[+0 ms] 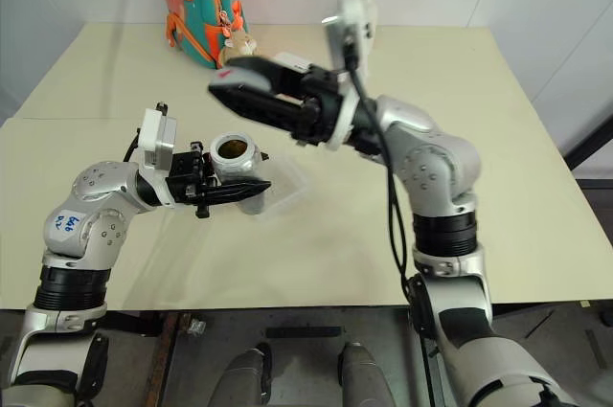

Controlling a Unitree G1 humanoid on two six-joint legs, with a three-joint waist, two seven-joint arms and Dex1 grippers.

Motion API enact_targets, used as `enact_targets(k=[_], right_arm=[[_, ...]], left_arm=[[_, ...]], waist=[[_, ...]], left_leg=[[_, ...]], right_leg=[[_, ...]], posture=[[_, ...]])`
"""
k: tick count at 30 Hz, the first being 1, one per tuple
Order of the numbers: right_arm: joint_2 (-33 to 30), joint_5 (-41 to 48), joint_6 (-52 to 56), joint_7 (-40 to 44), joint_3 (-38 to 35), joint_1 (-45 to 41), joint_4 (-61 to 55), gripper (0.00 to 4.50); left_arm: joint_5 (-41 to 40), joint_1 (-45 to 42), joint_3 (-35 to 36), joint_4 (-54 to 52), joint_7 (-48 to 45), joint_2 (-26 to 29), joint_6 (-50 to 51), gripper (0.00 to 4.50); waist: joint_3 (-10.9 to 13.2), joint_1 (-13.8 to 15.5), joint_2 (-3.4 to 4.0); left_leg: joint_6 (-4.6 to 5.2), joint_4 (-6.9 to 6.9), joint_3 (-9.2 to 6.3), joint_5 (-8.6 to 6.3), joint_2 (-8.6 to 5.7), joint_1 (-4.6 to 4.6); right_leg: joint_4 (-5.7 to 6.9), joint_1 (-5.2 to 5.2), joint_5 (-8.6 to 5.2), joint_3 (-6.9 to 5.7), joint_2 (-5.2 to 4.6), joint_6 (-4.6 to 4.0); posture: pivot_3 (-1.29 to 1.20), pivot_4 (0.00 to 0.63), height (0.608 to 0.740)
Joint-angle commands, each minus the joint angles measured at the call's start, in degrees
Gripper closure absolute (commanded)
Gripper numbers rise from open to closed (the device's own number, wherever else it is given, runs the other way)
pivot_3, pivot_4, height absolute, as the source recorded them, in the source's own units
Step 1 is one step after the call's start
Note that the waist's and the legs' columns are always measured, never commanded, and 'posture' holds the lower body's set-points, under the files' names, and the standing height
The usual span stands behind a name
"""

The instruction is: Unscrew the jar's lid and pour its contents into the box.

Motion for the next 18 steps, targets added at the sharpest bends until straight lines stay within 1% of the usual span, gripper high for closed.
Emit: enact_targets(k=[1, 5, 7, 9, 11, 14, 17, 18], right_arm=[[-4.69, -4.08, -3.87, -3.67, -3.21, 5.9, -2.99, 1.94], [-9.85, -13.29, -14.26, -4.91, -3.8, 17.44, -2.11, 1.94], [-10.79, -17.0, -18.93, -5.84, -4.08, 22.58, -0.12, 1.94], [-11.24, -20.94, -25.28, -5.83, -4.21, 28.42, 4.22, 1.94], [-11.1, -24.35, -31.74, -5.97, -4.08, 32.35, 8.98, 1.94], [-10.54, -27.68, -37.63, -6.9, -3.46, 34.15, 14.77, 1.94], [-9.89, -28.23, -40.39, -6.78, -3.84, 34.65, 19.04, 1.94], [-9.78, -27.08, -39.66, -6.24, -4.33, 34.75, 18.75, 1.59]], left_arm=[[-0.15, 0.49, 2.19, -1.14, 0.22, 0.9, -0.95, 2.53], [-0.37, 1.58, 4.23, -0.87, 1.38, 1.6, -0.99, 2.53], [-0.25, 1.84, 5.07, -0.48, 1.92, 1.68, -1.14, 2.53], [-0.36, 1.4, 5.78, 0.28, 2.74, 1.26, -1.19, 2.53], [-0.51, 0.81, 6.17, 1.05, 3.38, 0.72, -1.24, 2.53], [-0.62, 0.06, 6.16, 1.92, 3.66, 0.14, -1.29, 2.53], [-1.11, -0.64, 6.43, 2.68, 3.97, -0.65, -1.12, 2.53], [-1.18, -0.82, 6.56, 2.89, 3.93, -0.64, -0.94, 2.53]], waist=[[-0.01, 0.05, -0.01], [0.0, -0.03, -0.01], [-0.01, -0.11, -0.01], [-0.01, -0.21, -0.01], [0.0, -0.22, 0.0], [0.01, -0.4, 0.01], [0.01, -0.43, 0.01], [0.01, -0.43, 0.01]], left_leg=[[0.0, 0.0, 0.0, 0.0, -0.01, -0.01], [0.01, -0.02, 0.01, -0.01, -0.02, -0.07], [0.02, -0.07, 0.06, -0.01, -0.02, -0.09], [0.02, -0.08, 0.1, -0.01, -0.01, -0.08], [0.02, -0.07, 0.15, -0.01, -0.02, -0.05], [0.02, 0.03, 0.25, -0.01, -0.04, -0.03], [0.05, 0.11, 0.36, 0.02, -0.04, 0.06], [0.06, 0.12, 0.36, 0.04, -0.04, 0.1]], right_leg=[[-0.02, 0.0, 0.0, 0.0, 0.0, 0.0], [-0.12, -0.04, 0.0, 0.04, 0.0, 0.0], [-0.14, -0.1, 0.0, 0.09, 0.01, 0.01], [-0.15, -0.1, -0.02, 0.14, 0.01, 0.04], [-0.11, -0.13, -0.03, 0.19, 0.02, 0.06], [0.0, -0.14, -0.01, 0.31, 0.01, 0.1], [0.07, -0.11, 0.07, 0.43, 0.01, 0.22], [0.09, -0.09, 0.08, 0.44, 0.01, 0.23]], posture=[[0.0, 0.15, 0.74], [0.0, 0.15, 0.74], [0.0, 0.15, 0.74], [0.0, 0.15, 0.74], [0.0, 0.15, 0.74], [0.0, 0.15, 0.74], [0.0, 0.15, 0.74], [0.0, 0.15, 0.74]])
